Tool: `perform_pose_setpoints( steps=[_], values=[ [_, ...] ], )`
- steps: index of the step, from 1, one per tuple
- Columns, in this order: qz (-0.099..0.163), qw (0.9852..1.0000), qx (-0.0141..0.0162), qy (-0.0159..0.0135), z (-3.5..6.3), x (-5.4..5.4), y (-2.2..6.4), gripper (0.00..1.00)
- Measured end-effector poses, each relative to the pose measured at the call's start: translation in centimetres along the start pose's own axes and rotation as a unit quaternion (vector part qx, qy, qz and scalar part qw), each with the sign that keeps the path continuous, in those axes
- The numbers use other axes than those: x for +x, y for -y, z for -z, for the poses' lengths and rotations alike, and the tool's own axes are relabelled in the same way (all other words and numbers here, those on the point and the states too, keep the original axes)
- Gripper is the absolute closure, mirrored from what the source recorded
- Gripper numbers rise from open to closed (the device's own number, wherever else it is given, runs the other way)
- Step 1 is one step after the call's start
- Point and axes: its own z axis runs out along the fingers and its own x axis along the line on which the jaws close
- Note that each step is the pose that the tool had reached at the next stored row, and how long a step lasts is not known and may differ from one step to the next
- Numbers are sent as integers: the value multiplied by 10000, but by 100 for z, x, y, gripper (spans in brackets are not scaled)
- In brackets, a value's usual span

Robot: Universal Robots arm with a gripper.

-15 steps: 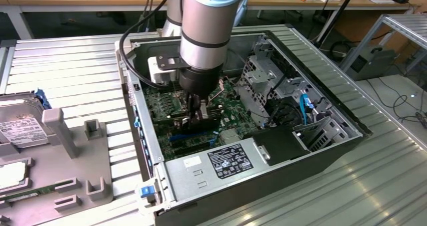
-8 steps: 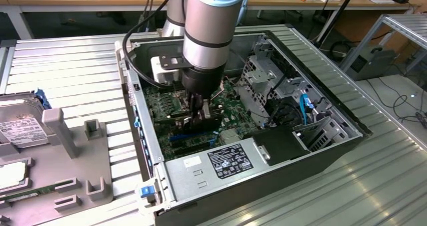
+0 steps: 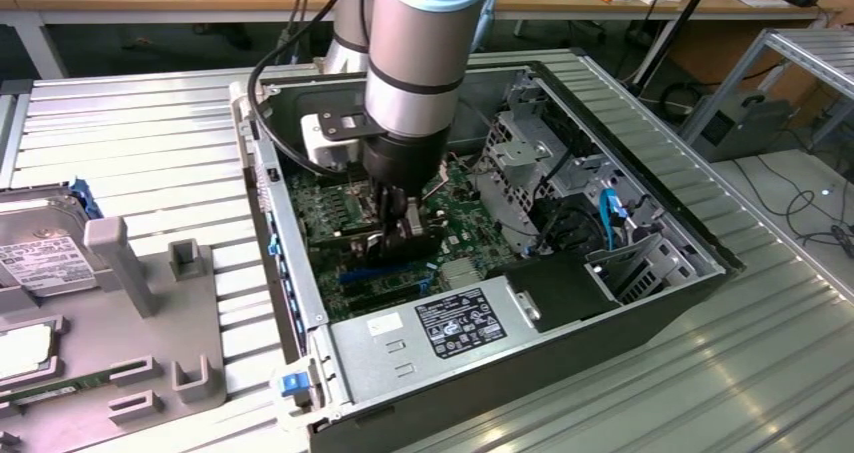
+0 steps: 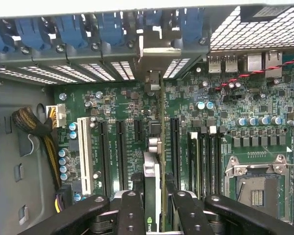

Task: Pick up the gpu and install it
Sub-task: 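Insert the gpu into the slot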

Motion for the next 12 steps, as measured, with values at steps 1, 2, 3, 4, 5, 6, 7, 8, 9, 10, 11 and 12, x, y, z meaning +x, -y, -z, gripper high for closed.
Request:
perform_pose_setpoints(
  steps=[1, 2, 3, 4, 5, 6, 7, 8, 9, 10, 11, 12],
  values=[
    [0, 10000, 0, -1, 1, -7, -4, 73],
    [0, 10000, 0, -1, 0, -7, -8, 73],
    [0, 10000, 0, -1, 0, -4, -28, 73],
    [0, 10000, 0, 0, 0, 4, -43, 73],
    [-1, 10000, 0, 0, 0, 8, -51, 73],
    [0, 10000, 0, 0, 0, 13, -55, 73],
    [0, 10000, 0, 0, 0, 15, -55, 73],
    [0, 10000, 0, 0, 0, 17, -56, 73],
    [1, 10000, 0, 0, -1, 22, -59, 73],
    [1, 10000, 0, 0, -2, 24, -77, 73],
    [1, 10000, 0, 0, -2, 24, -82, 73],
    [2, 10000, 0, 0, -2, 25, -83, 73]
  ],
)
